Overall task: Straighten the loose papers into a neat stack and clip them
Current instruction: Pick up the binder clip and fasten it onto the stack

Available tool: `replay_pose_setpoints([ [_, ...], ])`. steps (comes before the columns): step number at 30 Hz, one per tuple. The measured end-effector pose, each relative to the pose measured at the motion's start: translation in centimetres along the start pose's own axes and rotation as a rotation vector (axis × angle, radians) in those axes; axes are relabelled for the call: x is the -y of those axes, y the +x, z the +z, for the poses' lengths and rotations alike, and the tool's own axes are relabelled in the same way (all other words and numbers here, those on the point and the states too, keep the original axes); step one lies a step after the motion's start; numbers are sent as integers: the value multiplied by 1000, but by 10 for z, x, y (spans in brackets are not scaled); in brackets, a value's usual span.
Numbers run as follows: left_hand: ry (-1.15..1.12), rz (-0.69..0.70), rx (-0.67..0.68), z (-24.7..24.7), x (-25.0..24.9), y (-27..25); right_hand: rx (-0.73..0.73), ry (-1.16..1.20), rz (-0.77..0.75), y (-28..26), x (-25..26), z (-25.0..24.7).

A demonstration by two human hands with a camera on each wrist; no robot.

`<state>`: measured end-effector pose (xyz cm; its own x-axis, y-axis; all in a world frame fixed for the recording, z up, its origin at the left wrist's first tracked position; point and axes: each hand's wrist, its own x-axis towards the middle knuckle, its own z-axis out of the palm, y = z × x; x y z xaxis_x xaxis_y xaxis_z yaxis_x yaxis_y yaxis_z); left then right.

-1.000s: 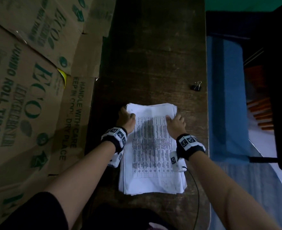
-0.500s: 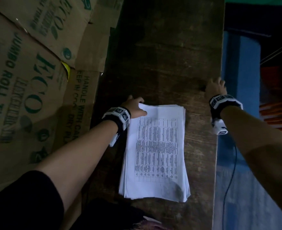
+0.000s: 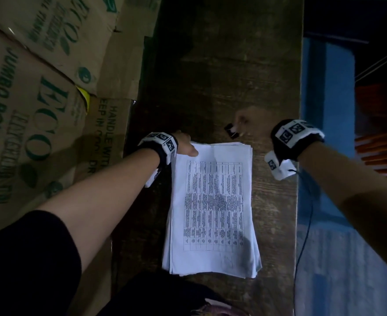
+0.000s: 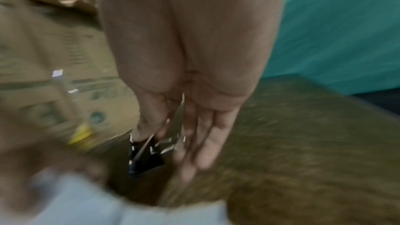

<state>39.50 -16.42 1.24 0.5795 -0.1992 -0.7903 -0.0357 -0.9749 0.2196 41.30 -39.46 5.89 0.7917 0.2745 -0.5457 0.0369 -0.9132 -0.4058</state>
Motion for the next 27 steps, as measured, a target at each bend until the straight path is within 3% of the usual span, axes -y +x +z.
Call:
replay_pose_setpoints([
  [3,-83,6,3,-1,4,1,45,-10,-81,7,27,21],
  [7,-162,25,4,-3,7,1,96,-173,-40,19,42,39],
  [18,-293,161,19,2,6,4,160,-384,-146,14,45,33],
  [27,-329,283,-118,8,10,-9,95,-396,-220,6,47,24],
])
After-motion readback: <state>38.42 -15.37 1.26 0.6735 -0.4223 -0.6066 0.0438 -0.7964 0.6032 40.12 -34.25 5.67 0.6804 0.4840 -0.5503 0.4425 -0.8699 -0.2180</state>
